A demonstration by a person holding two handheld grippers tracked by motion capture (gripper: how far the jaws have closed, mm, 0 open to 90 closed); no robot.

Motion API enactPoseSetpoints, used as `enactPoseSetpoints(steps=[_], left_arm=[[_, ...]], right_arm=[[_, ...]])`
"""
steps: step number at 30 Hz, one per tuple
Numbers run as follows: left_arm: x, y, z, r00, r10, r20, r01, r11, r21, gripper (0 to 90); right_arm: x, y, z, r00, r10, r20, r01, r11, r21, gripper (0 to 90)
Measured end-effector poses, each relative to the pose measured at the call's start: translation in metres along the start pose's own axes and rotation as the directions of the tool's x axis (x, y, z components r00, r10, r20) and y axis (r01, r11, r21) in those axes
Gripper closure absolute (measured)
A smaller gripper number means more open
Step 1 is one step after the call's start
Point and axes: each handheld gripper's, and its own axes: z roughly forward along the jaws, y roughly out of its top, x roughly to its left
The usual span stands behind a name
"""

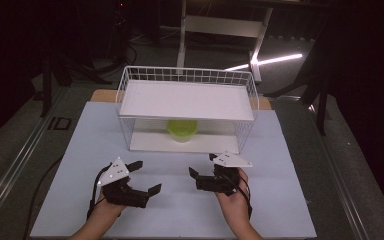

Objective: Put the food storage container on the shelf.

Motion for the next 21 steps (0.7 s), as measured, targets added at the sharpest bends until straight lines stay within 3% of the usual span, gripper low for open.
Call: enactPoseSetpoints(steps=[10, 21], left_arm=[[-0.004, -0.005, -0.011, 0.9992, 0.003, 0.04, -0.004, 1.0, 0.009, 0.8], [0.0, -0.02, -0.03, 0.9996, -0.015, 0.024, 0.014, 0.9995, 0.029, 0.8]], right_arm=[[-0.004, -0.014, -0.027, 0.9996, 0.011, -0.024, -0.011, 1.0, -0.004, 15.3], [-0.01, -0.026, -0.054, 0.9998, 0.009, -0.018, -0.009, 1.0, -0.017, 15.2]])
